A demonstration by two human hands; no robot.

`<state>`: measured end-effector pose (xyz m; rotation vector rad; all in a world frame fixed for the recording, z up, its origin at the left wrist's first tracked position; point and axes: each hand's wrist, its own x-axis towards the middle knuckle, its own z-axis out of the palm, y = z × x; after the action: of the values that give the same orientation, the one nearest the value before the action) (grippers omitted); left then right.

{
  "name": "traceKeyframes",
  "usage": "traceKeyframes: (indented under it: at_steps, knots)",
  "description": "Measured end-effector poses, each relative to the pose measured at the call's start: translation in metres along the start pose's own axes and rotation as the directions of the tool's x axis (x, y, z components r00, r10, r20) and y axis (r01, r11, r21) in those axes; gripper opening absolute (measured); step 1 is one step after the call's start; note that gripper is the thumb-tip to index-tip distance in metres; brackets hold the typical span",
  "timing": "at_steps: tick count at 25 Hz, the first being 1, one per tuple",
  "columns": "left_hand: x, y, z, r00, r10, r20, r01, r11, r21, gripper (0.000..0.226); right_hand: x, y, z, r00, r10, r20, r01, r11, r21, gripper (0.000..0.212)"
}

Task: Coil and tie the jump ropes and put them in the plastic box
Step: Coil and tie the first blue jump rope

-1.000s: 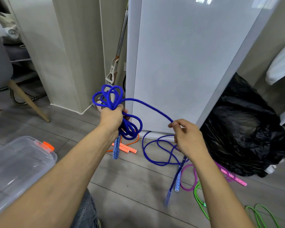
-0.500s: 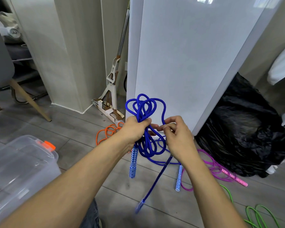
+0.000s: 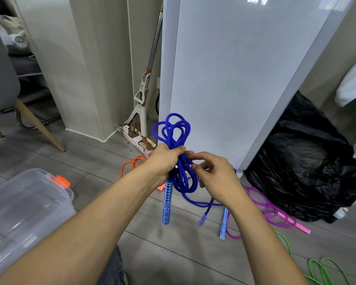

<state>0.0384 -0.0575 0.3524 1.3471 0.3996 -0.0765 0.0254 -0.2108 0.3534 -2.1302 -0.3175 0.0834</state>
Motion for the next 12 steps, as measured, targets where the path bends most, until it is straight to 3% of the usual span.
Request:
traceKeyframes:
  at_steps: [2,3,6,8,10,12]
  knots:
    - [0.005,0.007,-0.006,0.999,0.036,-0.026,-0.037,0.998,-0.041,0.011,0.002,0.007,-0.009,0.999,0.046,0.028,-0.044,0.996,-0.075,0.005]
    - [0.007,0.01,-0.011,0.996,0.066,-0.06,-0.066,0.998,0.012,0.014,0.003,0.011,-0.015,0.997,0.062,0.041,-0.057,0.993,-0.104,0.01]
    - [0.016,0.011,-0.027,0.989,0.118,-0.092,-0.08,0.939,0.336,0.024,0.001,0.019,-0.035,0.997,0.064,0.044,-0.056,0.985,-0.162,0.016]
    - [0.014,0.009,-0.032,0.999,0.035,-0.027,-0.016,0.855,0.519,0.019,-0.001,0.016,-0.043,1.0,0.023,0.013,-0.021,0.982,-0.185,0.012]
    - [0.012,0.008,-0.033,0.999,-0.025,0.035,-0.01,0.653,0.757,0.003,-0.005,0.011,-0.046,0.999,-0.041,0.003,0.041,0.978,-0.207,0.008]
    - [0.008,0.007,-0.032,0.994,-0.062,0.093,-0.064,0.37,0.927,0.021,-0.007,0.006,-0.046,0.995,-0.097,0.004,0.095,0.969,-0.227,0.006]
